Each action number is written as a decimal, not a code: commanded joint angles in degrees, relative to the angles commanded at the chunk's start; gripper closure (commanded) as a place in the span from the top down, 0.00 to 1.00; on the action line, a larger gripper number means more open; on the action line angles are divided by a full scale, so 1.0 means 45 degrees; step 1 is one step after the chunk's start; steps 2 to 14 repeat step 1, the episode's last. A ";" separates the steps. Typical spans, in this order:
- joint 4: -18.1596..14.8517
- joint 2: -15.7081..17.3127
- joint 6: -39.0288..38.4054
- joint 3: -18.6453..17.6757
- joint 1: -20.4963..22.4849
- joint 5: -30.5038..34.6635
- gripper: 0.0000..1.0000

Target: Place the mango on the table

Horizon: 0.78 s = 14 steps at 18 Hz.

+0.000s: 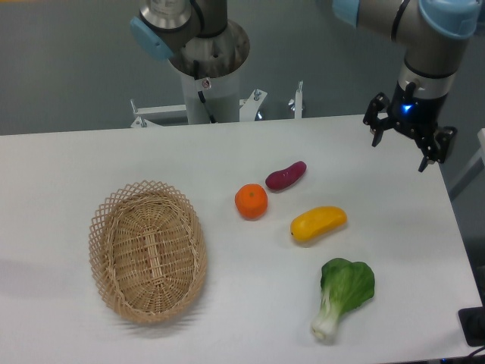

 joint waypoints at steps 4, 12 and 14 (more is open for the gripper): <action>0.0000 0.0000 0.0000 0.0000 0.0000 0.0000 1.00; 0.0000 0.0000 0.0000 0.0000 0.0000 0.0000 1.00; 0.0000 0.0000 0.0000 0.0000 0.0000 0.0000 1.00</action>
